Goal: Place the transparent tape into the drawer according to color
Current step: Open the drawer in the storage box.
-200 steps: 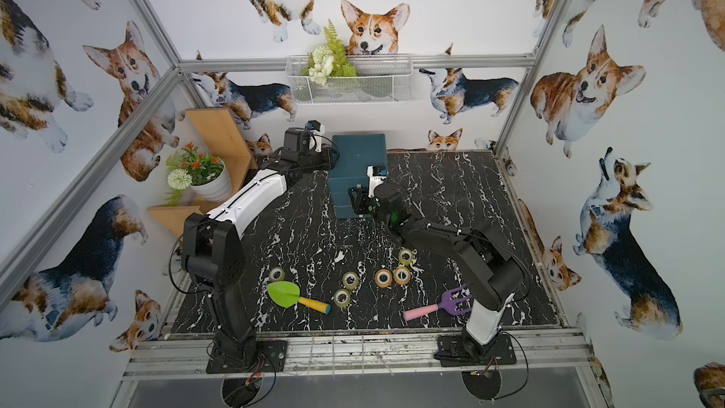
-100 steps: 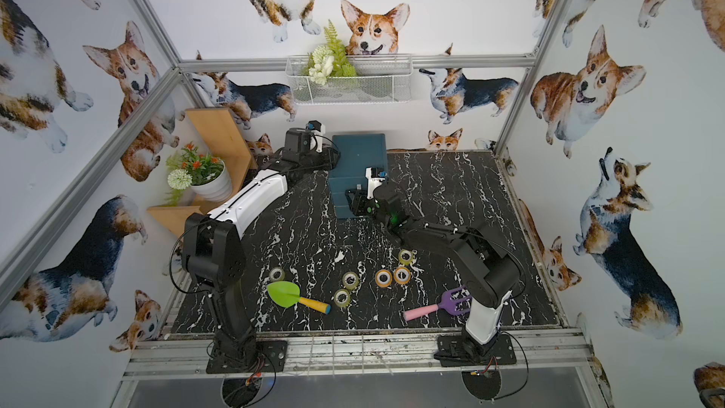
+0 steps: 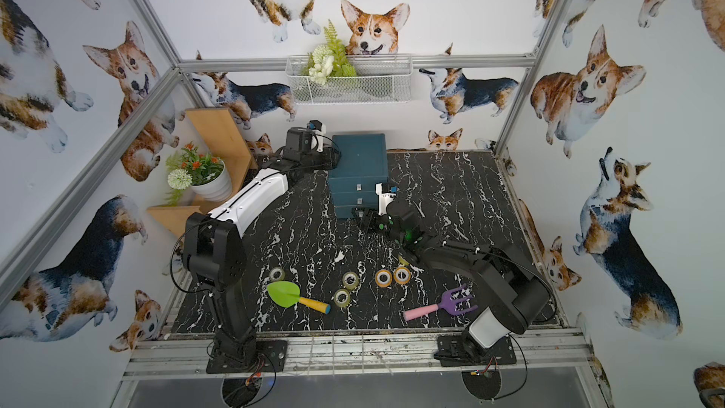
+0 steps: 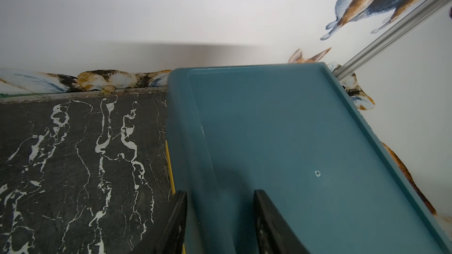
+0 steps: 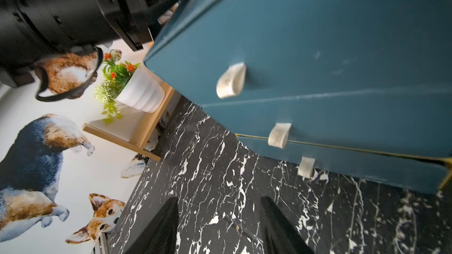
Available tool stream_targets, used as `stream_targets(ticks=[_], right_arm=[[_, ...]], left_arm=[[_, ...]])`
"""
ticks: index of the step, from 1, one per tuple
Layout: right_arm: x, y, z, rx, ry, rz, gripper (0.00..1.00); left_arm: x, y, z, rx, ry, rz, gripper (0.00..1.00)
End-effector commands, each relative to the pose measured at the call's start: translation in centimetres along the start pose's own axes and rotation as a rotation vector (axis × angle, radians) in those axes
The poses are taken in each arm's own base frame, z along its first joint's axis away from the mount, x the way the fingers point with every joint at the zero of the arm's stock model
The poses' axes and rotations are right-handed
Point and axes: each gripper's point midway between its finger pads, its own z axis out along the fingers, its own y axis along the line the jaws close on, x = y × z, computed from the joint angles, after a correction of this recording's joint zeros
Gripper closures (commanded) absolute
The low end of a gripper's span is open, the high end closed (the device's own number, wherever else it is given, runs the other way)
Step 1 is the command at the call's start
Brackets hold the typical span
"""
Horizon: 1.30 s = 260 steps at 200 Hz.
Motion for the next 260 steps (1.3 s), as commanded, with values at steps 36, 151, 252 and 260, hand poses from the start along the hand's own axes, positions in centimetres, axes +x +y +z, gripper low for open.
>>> stream_targets(ticks=[36, 151, 252, 260], right_arm=[[-0.3, -3.0, 2.1, 0.081, -0.005, 0.058, 0.4], [-2.1, -2.9, 4.1, -0.092, -0.078, 0.294, 0.49], [-2.5, -4.4, 3.7, -0.052, -0.142, 0.43, 0.58], [-2.5, -4.5, 3.6, -0.052, -0.152, 0.455, 0.59]], left_arm=[[4.7, 2.0, 0.3, -0.078, 0.168, 0.008, 0.51], [5.3, 2.2, 0.7, -0.084, 0.182, 0.01, 0.51], [5.4, 2.4, 0.8, -0.089, 0.186, 0.01, 0.52], [5.5, 2.4, 0.8, -0.09, 0.188, 0.012, 0.52]])
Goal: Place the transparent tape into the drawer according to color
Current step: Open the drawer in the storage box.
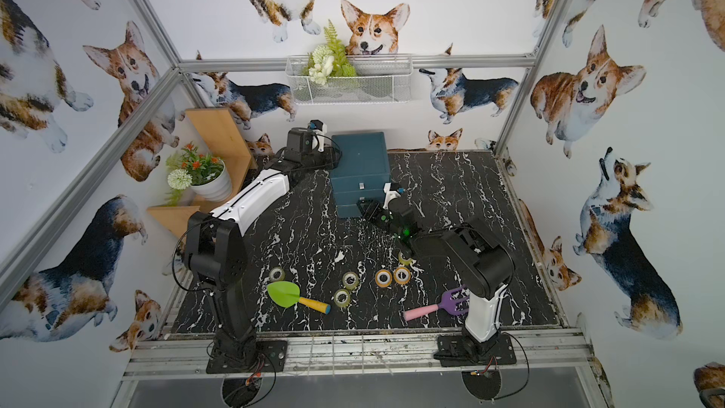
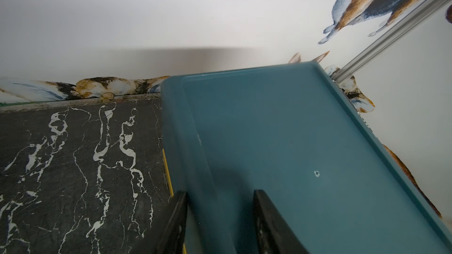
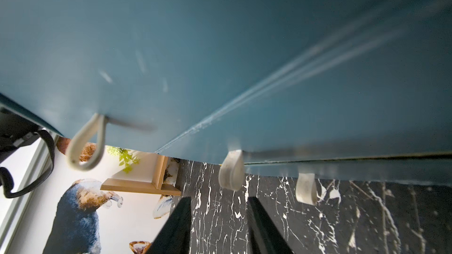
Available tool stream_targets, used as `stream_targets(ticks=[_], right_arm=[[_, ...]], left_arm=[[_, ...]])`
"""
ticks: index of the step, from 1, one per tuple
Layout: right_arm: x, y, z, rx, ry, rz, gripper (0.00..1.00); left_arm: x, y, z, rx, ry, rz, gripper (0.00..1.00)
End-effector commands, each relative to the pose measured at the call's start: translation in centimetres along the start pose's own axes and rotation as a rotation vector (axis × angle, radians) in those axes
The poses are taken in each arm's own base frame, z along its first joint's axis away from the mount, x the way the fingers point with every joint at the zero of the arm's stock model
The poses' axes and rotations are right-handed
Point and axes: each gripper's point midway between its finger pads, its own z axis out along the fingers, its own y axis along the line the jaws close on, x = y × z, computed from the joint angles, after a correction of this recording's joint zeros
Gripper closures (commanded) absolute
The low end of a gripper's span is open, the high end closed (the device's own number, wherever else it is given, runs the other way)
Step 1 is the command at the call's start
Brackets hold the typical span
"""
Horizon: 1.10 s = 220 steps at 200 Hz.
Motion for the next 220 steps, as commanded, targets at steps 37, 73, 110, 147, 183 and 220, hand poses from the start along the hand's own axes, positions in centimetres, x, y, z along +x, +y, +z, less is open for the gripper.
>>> stream_targets(ticks=[37, 73, 110, 147, 183, 220], right_arm=[[-1.3, 1.1, -0.3, -0.062, -0.103, 0.16, 0.6], [-1.2, 1.4, 0.3, -0.087, -0.103, 0.245, 0.61], [-1.1, 0.8, 0.3, -0.073, -0.12, 0.31, 0.64], [-1.0, 1.0, 0.7, -0.089, -0.113, 0.339, 0.67], [-1.1, 0.8, 0.8, -0.079, -0.123, 0.339, 0.72], [-1.2, 0.8, 1.0, -0.077, -0.129, 0.32, 0.85]], left_arm=[[5.8, 2.3, 0.3, -0.09, 0.21, 0.004, 0.52], [6.0, 2.4, 0.5, -0.09, 0.214, 0.004, 0.52], [6.1, 2.5, 0.6, -0.092, 0.216, 0.005, 0.52], [6.2, 2.4, 0.7, -0.089, 0.22, 0.005, 0.52], [6.2, 2.5, 0.7, -0.091, 0.221, 0.004, 0.52], [6.3, 2.4, 0.7, -0.087, 0.222, 0.004, 0.52]])
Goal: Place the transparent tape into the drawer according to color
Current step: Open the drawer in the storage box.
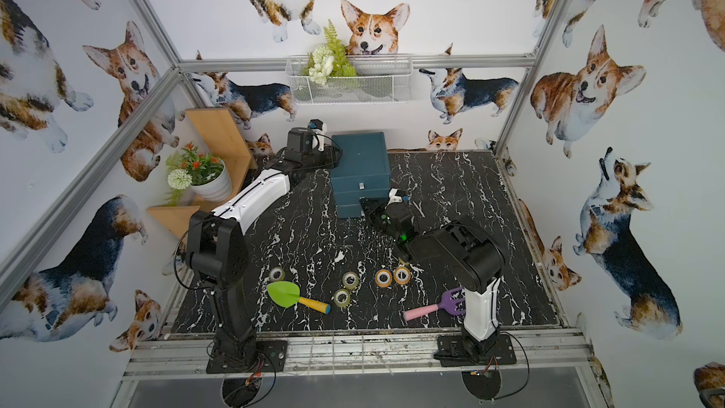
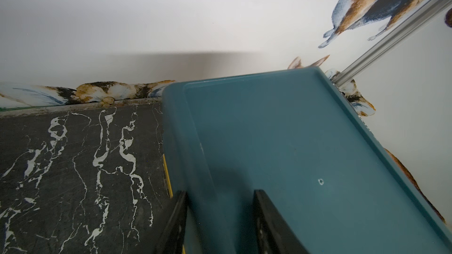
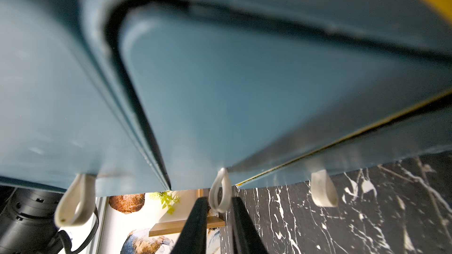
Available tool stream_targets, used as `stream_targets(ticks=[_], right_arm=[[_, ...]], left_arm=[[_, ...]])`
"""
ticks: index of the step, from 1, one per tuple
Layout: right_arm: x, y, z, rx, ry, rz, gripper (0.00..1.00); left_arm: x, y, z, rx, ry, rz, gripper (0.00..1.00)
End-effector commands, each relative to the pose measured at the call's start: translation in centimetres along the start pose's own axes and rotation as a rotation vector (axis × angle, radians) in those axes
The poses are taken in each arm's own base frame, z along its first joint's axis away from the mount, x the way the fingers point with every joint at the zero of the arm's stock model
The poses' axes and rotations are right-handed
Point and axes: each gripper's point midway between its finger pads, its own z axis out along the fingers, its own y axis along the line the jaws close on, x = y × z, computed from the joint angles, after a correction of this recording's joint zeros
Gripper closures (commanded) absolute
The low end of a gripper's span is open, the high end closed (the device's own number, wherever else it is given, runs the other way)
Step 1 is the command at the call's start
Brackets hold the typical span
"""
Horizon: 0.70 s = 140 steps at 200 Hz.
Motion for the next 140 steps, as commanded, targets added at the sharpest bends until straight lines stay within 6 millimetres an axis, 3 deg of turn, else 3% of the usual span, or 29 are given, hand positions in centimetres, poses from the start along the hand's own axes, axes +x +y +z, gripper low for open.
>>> stream_targets(ticks=[1, 20, 78, 140], right_arm=[[-0.5, 1.0, 0.2, -0.036, -0.026, -0.01, 0.86], [-0.5, 0.8, 0.0, -0.031, -0.031, -0.011, 1.0], [2.1, 1.1, -1.6, -0.028, 0.007, -0.005, 1.0], [5.1, -0.1, -4.1, 0.012, 0.068, -0.015, 1.0]], left_arm=[[6.5, 2.3, 0.1, -0.09, 0.237, 0.002, 0.52], [6.4, 2.3, 0.1, -0.09, 0.235, 0.002, 0.52], [6.5, 2.3, 0.1, -0.088, 0.237, 0.003, 0.52], [6.5, 2.3, -0.1, -0.089, 0.237, -0.003, 0.51]])
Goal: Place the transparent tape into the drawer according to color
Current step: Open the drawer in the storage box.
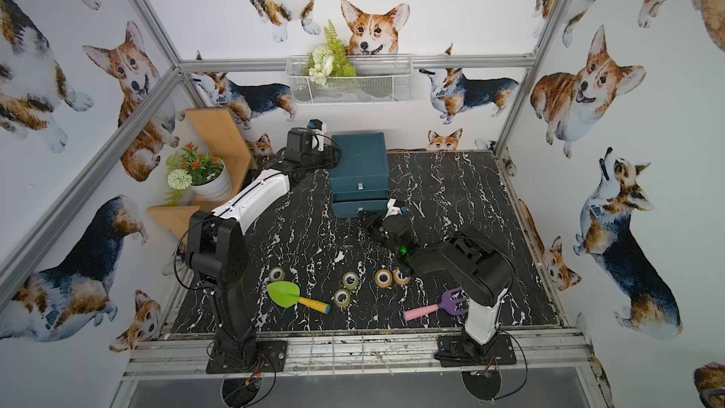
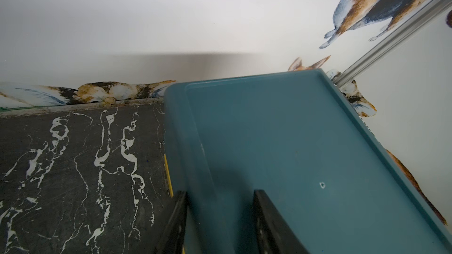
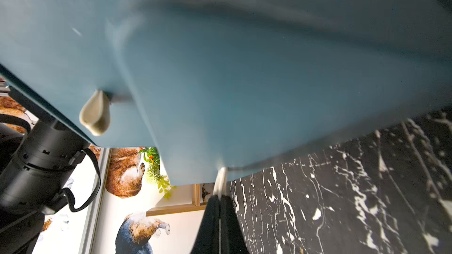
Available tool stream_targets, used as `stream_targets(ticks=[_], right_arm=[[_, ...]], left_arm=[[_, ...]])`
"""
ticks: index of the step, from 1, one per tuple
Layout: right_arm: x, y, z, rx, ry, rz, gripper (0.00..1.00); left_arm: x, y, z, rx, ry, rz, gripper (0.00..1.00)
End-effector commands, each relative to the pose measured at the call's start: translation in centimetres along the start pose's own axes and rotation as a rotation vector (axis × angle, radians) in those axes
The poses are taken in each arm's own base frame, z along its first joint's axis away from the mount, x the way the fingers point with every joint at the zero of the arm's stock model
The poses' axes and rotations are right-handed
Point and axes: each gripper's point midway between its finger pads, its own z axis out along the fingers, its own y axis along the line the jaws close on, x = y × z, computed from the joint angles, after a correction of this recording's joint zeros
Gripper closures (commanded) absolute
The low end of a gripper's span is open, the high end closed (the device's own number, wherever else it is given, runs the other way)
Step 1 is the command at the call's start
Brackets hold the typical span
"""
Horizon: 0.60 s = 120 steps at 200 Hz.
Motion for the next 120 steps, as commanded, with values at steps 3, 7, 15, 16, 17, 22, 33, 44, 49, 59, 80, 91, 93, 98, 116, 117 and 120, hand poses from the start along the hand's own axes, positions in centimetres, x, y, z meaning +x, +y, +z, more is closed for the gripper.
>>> stream_targets(ticks=[3, 7, 15, 16, 17, 22, 33, 44, 49, 59, 80, 91, 93, 98, 116, 117, 120], right_arm=[[1.3, -0.1, -0.7, -0.007, 0.045, 0.005, 1.0], [1.4, -0.2, -0.8, -0.005, 0.048, 0.006, 1.0], [1.6, -0.2, -1.0, -0.006, 0.053, 0.008, 1.0], [1.6, -0.2, -1.0, -0.005, 0.054, 0.008, 1.0], [1.7, -0.3, -1.1, -0.004, 0.055, 0.008, 1.0], [1.9, -0.4, -1.2, -0.001, 0.059, 0.009, 1.0], [2.3, -0.5, -1.4, 0.003, 0.067, 0.006, 1.0], [2.8, -0.6, -1.6, 0.007, 0.076, 0.003, 1.0], [3.0, -0.7, -1.7, 0.008, 0.081, 0.002, 1.0], [3.4, -0.8, -1.9, 0.013, 0.086, 0.0, 1.0], [3.8, -1.2, -2.4, 0.024, 0.095, -0.002, 1.0], [4.1, -1.2, -2.7, 0.027, 0.1, -0.006, 1.0], [4.1, -1.2, -2.8, 0.028, 0.101, -0.006, 1.0], [4.2, -1.3, -2.9, 0.031, 0.104, -0.01, 1.0], [4.6, -1.3, -3.4, 0.032, 0.111, -0.016, 1.0], [4.6, -1.3, -3.4, 0.032, 0.111, -0.016, 1.0], [4.7, -1.3, -3.4, 0.034, 0.112, -0.017, 1.0]], left_arm=[[6.4, 2.2, -0.1, -0.088, 0.236, 0.0, 0.51], [6.3, 2.1, -0.2, -0.087, 0.233, 0.0, 0.52], [6.4, 2.2, -0.2, -0.091, 0.234, 0.0, 0.52], [6.3, 2.2, -0.2, -0.09, 0.233, 0.001, 0.52], [6.3, 2.2, -0.2, -0.091, 0.233, 0.0, 0.52], [6.2, 2.2, -0.3, -0.091, 0.231, 0.0, 0.52], [6.3, 2.2, -0.3, -0.091, 0.232, 0.0, 0.52], [6.4, 2.3, -0.2, -0.092, 0.234, 0.0, 0.52], [6.4, 2.3, -0.2, -0.093, 0.236, -0.001, 0.52], [6.5, 2.3, -0.1, -0.092, 0.238, 0.0, 0.52], [6.5, 2.3, -0.1, -0.093, 0.237, -0.002, 0.52], [6.6, 2.3, 0.0, -0.092, 0.24, -0.003, 0.52], [6.6, 2.4, 0.0, -0.093, 0.24, -0.003, 0.52], [6.6, 2.3, 0.0, -0.092, 0.241, -0.004, 0.52], [6.5, 2.2, 0.0, -0.086, 0.24, -0.005, 0.52], [6.5, 2.1, 0.0, -0.086, 0.239, -0.005, 0.52], [6.5, 2.1, 0.0, -0.086, 0.239, -0.004, 0.52]])
